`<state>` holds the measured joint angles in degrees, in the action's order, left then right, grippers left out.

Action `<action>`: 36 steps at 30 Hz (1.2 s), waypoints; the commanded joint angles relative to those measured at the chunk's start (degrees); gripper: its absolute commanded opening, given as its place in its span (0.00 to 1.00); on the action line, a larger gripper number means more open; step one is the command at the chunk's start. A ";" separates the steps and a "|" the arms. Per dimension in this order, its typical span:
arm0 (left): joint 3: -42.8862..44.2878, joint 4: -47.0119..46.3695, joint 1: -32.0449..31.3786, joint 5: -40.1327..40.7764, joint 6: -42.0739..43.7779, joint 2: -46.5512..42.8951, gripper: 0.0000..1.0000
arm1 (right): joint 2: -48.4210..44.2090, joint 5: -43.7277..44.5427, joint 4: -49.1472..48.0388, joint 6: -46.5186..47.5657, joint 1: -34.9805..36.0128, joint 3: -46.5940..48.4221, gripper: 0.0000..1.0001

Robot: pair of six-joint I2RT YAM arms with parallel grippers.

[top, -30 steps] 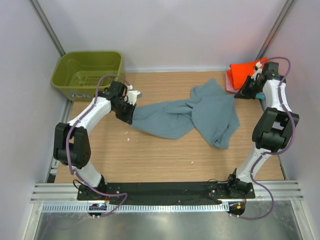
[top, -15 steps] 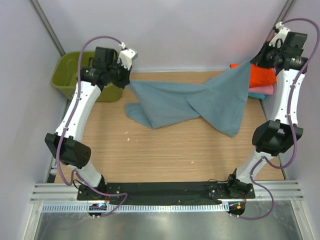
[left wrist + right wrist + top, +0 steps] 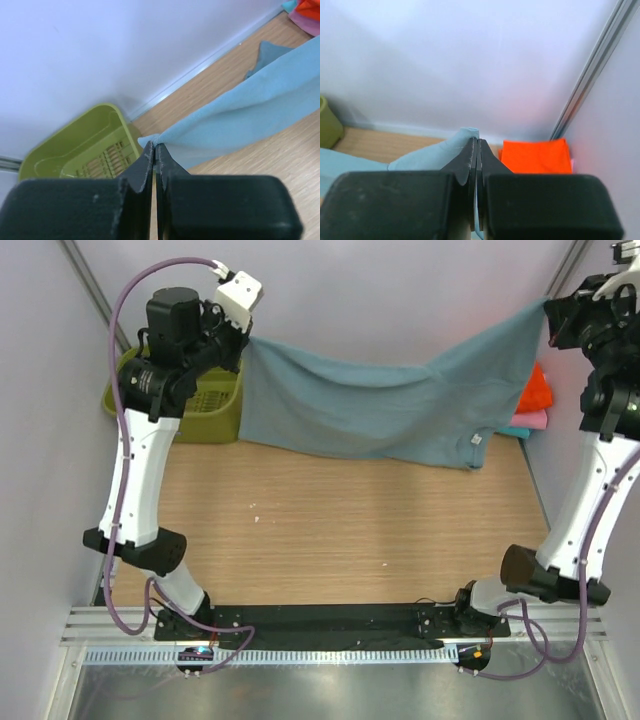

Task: Fold and stack the t-shirts
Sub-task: Flatten the tshirt out

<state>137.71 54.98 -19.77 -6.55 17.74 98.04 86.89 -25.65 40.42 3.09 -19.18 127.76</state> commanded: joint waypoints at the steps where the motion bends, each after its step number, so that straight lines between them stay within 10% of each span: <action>1: 0.45 -6.02 -3.69 8.02 3.35 -6.00 0.00 | -5.23 1.12 -8.16 -1.77 0.19 0.29 0.01; 19: 0.89 -11.12 -6.95 11.38 6.78 -24.91 0.00 | -29.32 6.13 -11.51 -1.50 0.11 0.46 0.01; 26: 7.39 -13.75 -7.12 11.03 9.50 -24.83 0.00 | -24.06 10.88 -12.91 -2.57 0.19 14.95 0.01; 36: -0.23 -21.23 -7.04 14.71 16.62 -21.66 0.00 | -13.69 12.20 -23.45 -2.04 0.19 12.52 0.01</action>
<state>141.05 38.26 -26.98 5.52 30.55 73.21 66.26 -15.73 20.51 1.19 -19.11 143.33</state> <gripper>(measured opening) 0.005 0.025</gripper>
